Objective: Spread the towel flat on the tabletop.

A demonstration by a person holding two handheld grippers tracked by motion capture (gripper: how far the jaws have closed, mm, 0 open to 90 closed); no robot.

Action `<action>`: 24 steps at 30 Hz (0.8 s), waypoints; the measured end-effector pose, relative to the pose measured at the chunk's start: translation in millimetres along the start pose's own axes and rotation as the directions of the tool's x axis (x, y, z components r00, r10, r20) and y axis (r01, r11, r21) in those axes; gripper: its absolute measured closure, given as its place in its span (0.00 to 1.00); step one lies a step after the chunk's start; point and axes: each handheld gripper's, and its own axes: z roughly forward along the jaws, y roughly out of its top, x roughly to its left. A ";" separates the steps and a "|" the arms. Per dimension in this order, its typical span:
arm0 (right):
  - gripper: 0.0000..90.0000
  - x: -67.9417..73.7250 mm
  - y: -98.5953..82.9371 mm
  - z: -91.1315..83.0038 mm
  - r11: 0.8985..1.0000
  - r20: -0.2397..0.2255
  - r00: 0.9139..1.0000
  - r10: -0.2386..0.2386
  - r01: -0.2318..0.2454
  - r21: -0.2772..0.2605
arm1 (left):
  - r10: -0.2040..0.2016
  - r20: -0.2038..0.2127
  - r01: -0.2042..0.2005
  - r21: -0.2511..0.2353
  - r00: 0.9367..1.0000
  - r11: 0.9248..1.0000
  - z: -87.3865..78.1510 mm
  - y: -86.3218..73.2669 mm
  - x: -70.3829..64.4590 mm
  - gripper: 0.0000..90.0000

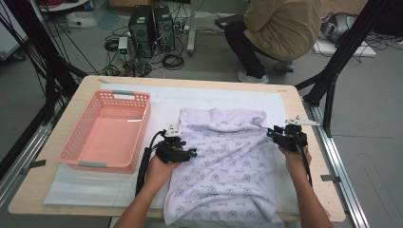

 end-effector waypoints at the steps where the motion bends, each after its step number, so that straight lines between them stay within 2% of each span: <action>1: 0.71 0.6 -1.7 -5.2 1.000 -0.006 1.000 -0.006 0.006 0.001 | 0.021 -0.021 -0.021 0.013 1.000 1.000 2.8 -0.3 -1.8 0.72; 2: 0.70 1.1 -3.9 -10.0 1.000 -0.023 1.000 -0.003 0.003 0.000 | 0.012 -0.030 -0.012 -0.001 0.999 1.000 3.4 0.4 -1.3 0.80; 3: 0.70 1.3 -6.4 -14.2 1.000 -0.043 0.999 -0.004 0.004 0.003 | -0.007 -0.048 0.007 -0.018 0.999 1.000 3.5 1.7 0.3 0.93; 5: 0.69 3.4 -12.4 -21.7 1.000 -0.082 0.997 -0.006 0.007 0.012 | -0.040 -0.110 0.033 -0.061 0.993 0.998 1.8 4.4 7.6 0.94; 7: 0.65 6.7 -19.0 -26.4 0.999 -0.141 0.990 0.000 0.006 0.045 | -0.108 -0.143 0.091 -0.125 0.984 0.988 -2.9 5.3 18.8 0.95; 8: 0.62 9.4 -22.4 -28.5 0.998 -0.156 0.988 0.004 0.006 0.063 | -0.129 -0.156 0.106 -0.151 0.979 0.983 -5.1 5.0 23.5 0.95; 10: 0.55 14.9 -29.8 -29.7 0.997 -0.206 0.979 0.009 0.008 0.082 | -0.148 -0.172 0.119 -0.171 0.974 0.978 -6.9 3.6 29.9 0.95; 11: 0.52 18.8 -33.2 -28.6 0.995 -0.219 0.976 -0.001 0.023 0.099 | -0.147 -0.182 0.116 -0.171 0.972 0.978 -7.0 2.9 31.6 0.95; 13: 0.53 27.1 -39.2 -22.5 0.988 -0.216 0.976 -0.042 0.073 0.138 | -0.152 -0.186 0.119 -0.179 0.971 0.977 -6.7 2.6 33.6 0.95; 15: 0.64 33.0 -42.3 -14.4 0.979 -0.177 0.980 -0.092 0.122 0.165 | -0.161 -0.189 0.125 -0.188 0.969 0.974 -5.8 2.9 34.8 0.95; 16: 0.82 33.5 -41.3 -13.1 0.982 -0.160 0.982 -0.097 0.120 0.144 | -0.163 -0.192 0.125 -0.193 0.968 0.973 -5.0 3.5 35.4 0.95; 17: 0.95 32.4 -39.5 -10.6 0.982 -0.163 0.982 -0.097 0.122 0.146 | -0.159 -0.198 0.122 -0.190 0.967 0.974 -4.0 4.7 36.0 0.95; 19: 0.98 29.0 -36.6 -3.3 0.986 -0.150 0.984 -0.094 0.113 0.126 | -0.162 -0.206 0.122 -0.195 0.965 0.973 -3.2 8.1 38.3 0.95; 20: 0.98 24.8 -34.8 0.5 0.990 -0.139 0.988 -0.073 0.089 0.113 | -0.173 -0.208 0.126 -0.221 0.963 0.967 -2.3 8.9 39.2 0.95; 21: 0.98 20.7 -33.1 4.3 0.992 -0.112 0.992 -0.062 0.074 0.104 | -0.182 -0.206 0.134 -0.228 0.961 0.964 -1.7 9.7 41.1 0.95; 23: 0.98 12.9 -29.3 10.9 0.995 -0.056 0.997 -0.050 0.054 0.082 | -0.176 -0.213 0.130 -0.212 0.961 0.969 2.6 13.0 42.9 0.95; 24: 0.98 9.4 -27.5 13.4 0.997 -0.039 0.999 -0.031 0.033 0.070 | -0.174 -0.214 0.126 -0.223 0.961 0.967 4.7 13.5 42.9 0.95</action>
